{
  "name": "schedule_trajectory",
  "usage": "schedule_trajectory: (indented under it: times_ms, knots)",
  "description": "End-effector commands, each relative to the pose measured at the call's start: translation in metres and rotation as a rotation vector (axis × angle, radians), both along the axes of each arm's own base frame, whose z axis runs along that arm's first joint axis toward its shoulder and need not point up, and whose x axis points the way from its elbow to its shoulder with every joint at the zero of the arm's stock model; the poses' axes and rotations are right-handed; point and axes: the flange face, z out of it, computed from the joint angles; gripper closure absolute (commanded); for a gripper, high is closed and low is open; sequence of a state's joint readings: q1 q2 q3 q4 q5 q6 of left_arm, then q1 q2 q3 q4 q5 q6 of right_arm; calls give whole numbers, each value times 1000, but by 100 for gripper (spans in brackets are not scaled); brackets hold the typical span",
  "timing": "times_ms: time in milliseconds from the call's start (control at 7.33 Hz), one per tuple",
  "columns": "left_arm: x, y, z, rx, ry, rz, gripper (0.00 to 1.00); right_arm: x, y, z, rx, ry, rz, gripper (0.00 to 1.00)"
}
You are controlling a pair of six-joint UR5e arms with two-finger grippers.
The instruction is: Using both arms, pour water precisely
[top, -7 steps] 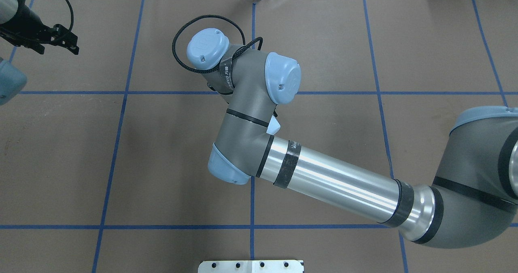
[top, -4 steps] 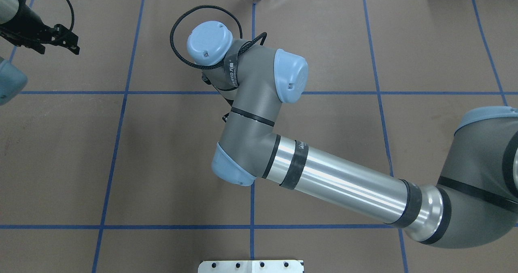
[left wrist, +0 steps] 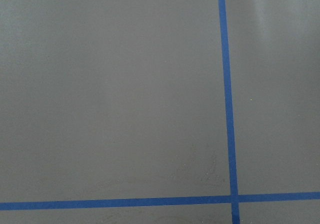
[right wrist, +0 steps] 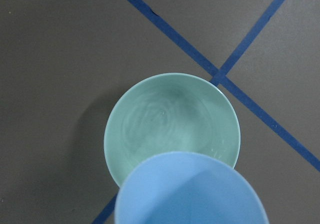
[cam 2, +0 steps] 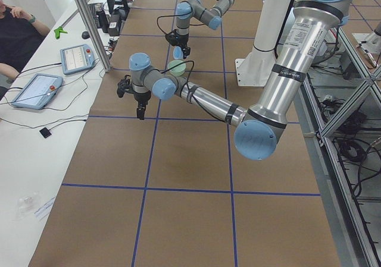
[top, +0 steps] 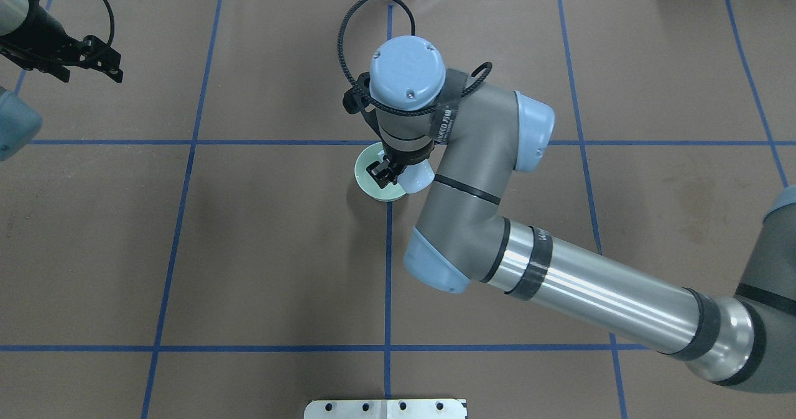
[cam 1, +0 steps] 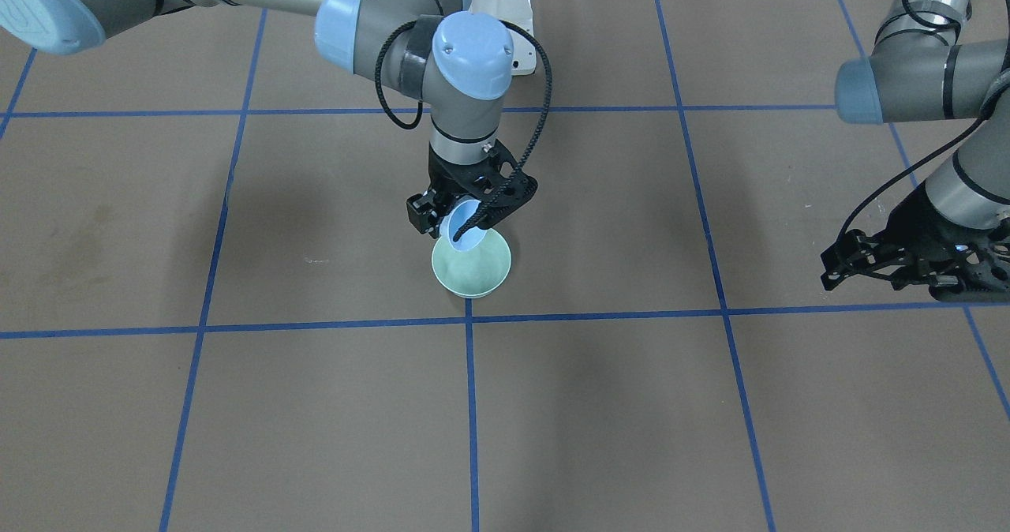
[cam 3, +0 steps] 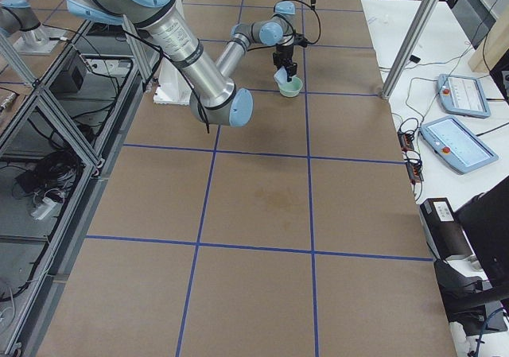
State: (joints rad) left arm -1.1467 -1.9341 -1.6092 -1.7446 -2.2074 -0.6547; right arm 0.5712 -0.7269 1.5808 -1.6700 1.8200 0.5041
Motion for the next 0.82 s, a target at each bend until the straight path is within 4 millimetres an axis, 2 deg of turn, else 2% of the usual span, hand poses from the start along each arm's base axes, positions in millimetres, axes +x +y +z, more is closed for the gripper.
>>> schedule_trajectory:
  times_ms: [0,136,273,409,545,682]
  knots:
    - [0,2,2,1,2,-1,0,69,20,14,120,-207,180,100]
    - [0,2,2,0,3,-2,0,87,23,20,108,-276,298,100]
    - [0,2,2,0,3,-2,0,103,19,25,60,-312,517,100]
    - [0,2,3,-1,2,-3,0,121,35,47,39,-324,644,100]
    - [0,2,2,2,3,-2,0,141,59,79,52,-318,776,100]
    - [0,2,1,3,4,-2,0,163,66,98,9,-343,896,100]
